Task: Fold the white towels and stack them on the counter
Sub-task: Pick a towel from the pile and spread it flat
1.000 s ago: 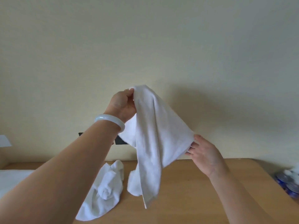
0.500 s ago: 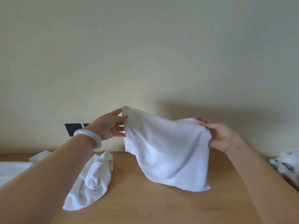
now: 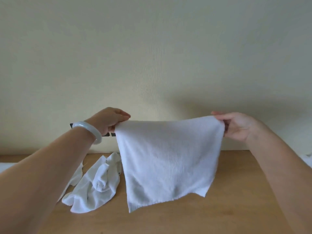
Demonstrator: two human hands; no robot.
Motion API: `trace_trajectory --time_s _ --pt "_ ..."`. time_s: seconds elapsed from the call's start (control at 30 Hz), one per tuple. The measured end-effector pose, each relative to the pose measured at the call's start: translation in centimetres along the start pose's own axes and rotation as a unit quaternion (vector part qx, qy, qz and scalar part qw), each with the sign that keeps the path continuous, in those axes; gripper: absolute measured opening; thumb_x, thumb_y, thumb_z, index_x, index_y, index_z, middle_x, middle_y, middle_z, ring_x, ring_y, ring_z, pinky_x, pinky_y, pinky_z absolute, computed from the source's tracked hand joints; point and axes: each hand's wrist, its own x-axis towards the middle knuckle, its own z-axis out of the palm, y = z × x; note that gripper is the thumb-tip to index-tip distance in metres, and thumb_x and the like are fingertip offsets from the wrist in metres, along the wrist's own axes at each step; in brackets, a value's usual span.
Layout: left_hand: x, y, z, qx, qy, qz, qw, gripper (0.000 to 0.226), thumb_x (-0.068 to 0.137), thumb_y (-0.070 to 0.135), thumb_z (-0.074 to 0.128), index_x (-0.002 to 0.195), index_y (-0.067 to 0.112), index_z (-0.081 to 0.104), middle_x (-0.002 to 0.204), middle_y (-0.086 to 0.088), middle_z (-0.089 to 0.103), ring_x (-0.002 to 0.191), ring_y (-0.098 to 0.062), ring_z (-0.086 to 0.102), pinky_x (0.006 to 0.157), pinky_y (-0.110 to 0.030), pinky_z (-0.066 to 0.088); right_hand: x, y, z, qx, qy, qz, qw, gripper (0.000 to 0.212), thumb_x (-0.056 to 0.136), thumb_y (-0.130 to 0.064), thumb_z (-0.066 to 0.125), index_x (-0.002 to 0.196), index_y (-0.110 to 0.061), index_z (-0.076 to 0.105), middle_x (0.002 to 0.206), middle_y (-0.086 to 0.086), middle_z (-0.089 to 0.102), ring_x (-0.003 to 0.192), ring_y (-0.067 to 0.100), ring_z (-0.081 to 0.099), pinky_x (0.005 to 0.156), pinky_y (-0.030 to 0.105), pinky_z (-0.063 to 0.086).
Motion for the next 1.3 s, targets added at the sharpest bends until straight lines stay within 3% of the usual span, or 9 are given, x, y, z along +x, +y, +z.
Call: trace_trajectory --time_s 0.13,0.27,0.57,0.67,0.87,1.03,1.13,1.23,1.3 --pt "1.6 -1.9 0.8 -0.059 -0.018 -0.106 0.992 0.029 0.091 0.001 0.064 0.119 -0.005 0.064 0.107 -0.015 0.067 0.088 -0.024 0.065 0.07 -0.035 0.059 2.3 1.6 0.8 -0.063 0.023 0.073 0.995 0.019 0.091 0.01 0.048 0.099 -0.001 0.063 0.095 0.009 0.062 0.084 0.018 0.058 0.052 0.023 0.057" --pt "2.4 0.2 0.4 -0.063 0.006 -0.063 0.996 0.012 0.093 -0.002 0.058 0.094 0.005 0.067 0.092 -0.012 0.063 0.072 -0.02 0.058 0.056 -0.03 0.05 3.0 -0.5 1.0 -0.112 0.012 0.018 0.993 0.034 0.092 0.013 0.043 0.118 -0.006 0.054 0.094 0.009 0.058 0.083 0.015 0.055 0.054 0.013 0.053" --pt "-5.3 -4.7 -0.9 0.007 -0.018 0.075 0.997 0.016 0.087 0.001 0.063 0.094 0.012 0.073 0.081 -0.005 0.064 0.071 -0.013 0.058 0.062 -0.023 0.049 -4.8 5.1 -1.2 -0.1 0.005 -0.091 0.991 0.026 0.077 0.007 0.062 0.094 -0.011 0.071 0.09 0.006 0.069 0.081 0.017 0.064 0.067 0.023 0.054" --pt "-6.9 -13.9 1.5 0.048 -0.049 0.002 0.998 0.031 0.07 0.016 0.081 0.099 0.021 0.071 0.072 -0.006 0.06 0.066 -0.017 0.056 0.066 -0.033 0.048 -6.1 15.1 -2.8 -0.129 0.071 -0.023 0.989 0.024 0.074 0.014 0.063 0.088 -0.005 0.07 0.083 0.007 0.067 0.078 0.02 0.059 0.066 0.03 0.043" --pt "-10.2 -30.8 7.6 0.081 -0.071 -0.181 0.977 0.037 0.07 -0.011 0.077 0.099 -0.001 0.057 0.053 0.001 0.05 0.051 -0.017 0.048 0.057 -0.028 0.042 -6.3 31.5 -5.3 -0.201 0.13 0.209 0.948 0.017 0.064 0.017 0.069 0.074 0.007 0.059 0.06 0.013 0.054 0.049 0.018 0.046 0.046 0.022 0.036" --pt "-10.9 -34.6 10.0 0.076 -0.036 -0.282 0.956 0.045 0.053 0.014 0.074 0.092 0.005 0.052 0.059 -0.009 0.066 0.056 -0.021 0.056 0.062 -0.032 0.047 -6.1 33.4 -4.8 -0.231 0.123 0.228 0.938 0.008 0.077 -0.003 0.068 0.075 0.005 0.069 0.075 0.014 0.07 0.07 0.024 0.062 0.061 0.027 0.042" --pt "-10.4 -34.2 11.1 0.076 0.014 -0.285 0.955 0.043 0.056 0.022 0.072 0.088 0.006 0.048 0.074 -0.014 0.064 0.064 -0.026 0.058 0.069 -0.042 0.053 -4.8 34.6 -4.9 -0.262 0.12 0.239 0.927 0.043 0.065 -0.026 0.062 0.091 0.008 0.065 0.081 0.013 0.069 0.072 0.029 0.066 0.064 0.033 0.045" --pt "-10.7 -32.9 11.8 0.167 -0.006 -0.247 0.954 0.031 0.07 0.012 0.072 0.09 0.008 0.048 0.091 -0.01 0.059 0.084 -0.024 0.055 0.063 -0.031 0.044 -4.4 34.9 -4.0 -0.278 0.125 0.214 0.928 0.018 0.082 -0.013 0.061 0.098 -0.005 0.061 0.095 0.016 0.067 0.085 0.03 0.066 0.078 0.04 0.053" --pt "-11.4 -32.7 12.1 0.189 -0.037 -0.234 0.953 0.025 0.073 0.002 0.064 0.092 0.009 0.05 0.088 -0.007 0.059 0.078 -0.016 0.053 0.058 -0.025 0.04 -4.7 35.1 -4.2 -0.296 0.098 0.222 0.924 0.013 0.085 -0.002 0.058 0.097 -0.007 0.061 0.095 0.016 0.068 0.083 0.024 0.066 0.071 0.032 0.053"
